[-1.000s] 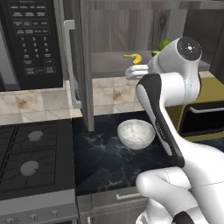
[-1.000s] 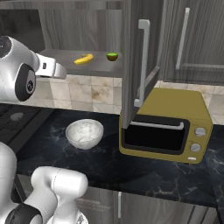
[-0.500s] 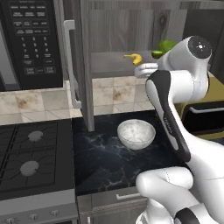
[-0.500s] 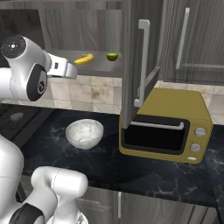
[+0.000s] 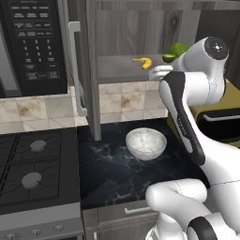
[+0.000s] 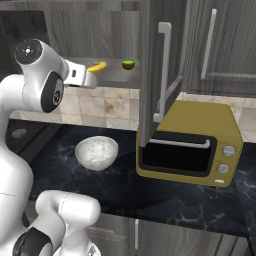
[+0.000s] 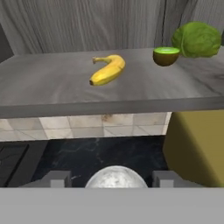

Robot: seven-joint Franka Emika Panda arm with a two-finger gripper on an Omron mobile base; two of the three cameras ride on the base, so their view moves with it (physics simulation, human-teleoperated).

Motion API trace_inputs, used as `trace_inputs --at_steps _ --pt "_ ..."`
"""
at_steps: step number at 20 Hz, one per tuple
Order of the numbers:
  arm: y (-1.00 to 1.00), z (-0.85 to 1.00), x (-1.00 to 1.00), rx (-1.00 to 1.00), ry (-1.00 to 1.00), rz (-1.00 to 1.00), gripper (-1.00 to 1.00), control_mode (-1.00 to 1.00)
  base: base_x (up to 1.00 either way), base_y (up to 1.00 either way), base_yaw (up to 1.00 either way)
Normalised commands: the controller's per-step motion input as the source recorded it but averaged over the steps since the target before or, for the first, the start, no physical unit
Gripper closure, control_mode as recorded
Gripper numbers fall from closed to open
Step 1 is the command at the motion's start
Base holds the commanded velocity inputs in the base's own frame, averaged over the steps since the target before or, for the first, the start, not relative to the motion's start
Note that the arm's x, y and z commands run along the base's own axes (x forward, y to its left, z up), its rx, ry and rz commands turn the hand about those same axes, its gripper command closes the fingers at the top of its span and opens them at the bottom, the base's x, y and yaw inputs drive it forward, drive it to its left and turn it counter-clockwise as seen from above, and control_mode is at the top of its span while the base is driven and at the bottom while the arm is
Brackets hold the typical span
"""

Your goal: Open the cabinet. Pick the banana and kiwi from the cabinet and place them into the bowl. Then close the cabinet.

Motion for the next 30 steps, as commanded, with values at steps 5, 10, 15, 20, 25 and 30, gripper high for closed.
trace_inputs --at_steps 5,10,15,20,25,30 --pt "-0.08 0.0 0.15 0.0 0.04 -0.04 -1.0 -1.0 0.0 0.0 0.0" --pt "-0.01 0.0 0.19 0.0 0.02 -0.05 -1.0 -1.0 0.0 0.0 0.0" --pt "0.0 0.0 0.21 0.0 0.0 -0.05 -1.0 -1.0 0.0 0.0 0.0" --pt "0.0 0.0 0.21 0.0 0.0 -0.05 -1.0 -1.0 0.0 0.0 0.0" --pt "0.0 0.0 0.18 0.0 0.0 -0.04 -1.0 -1.0 0.0 0.0 0.0" --pt "0.0 0.0 0.09 0.0 0.0 -0.02 -1.0 -1.0 0.0 0.0 0.0"
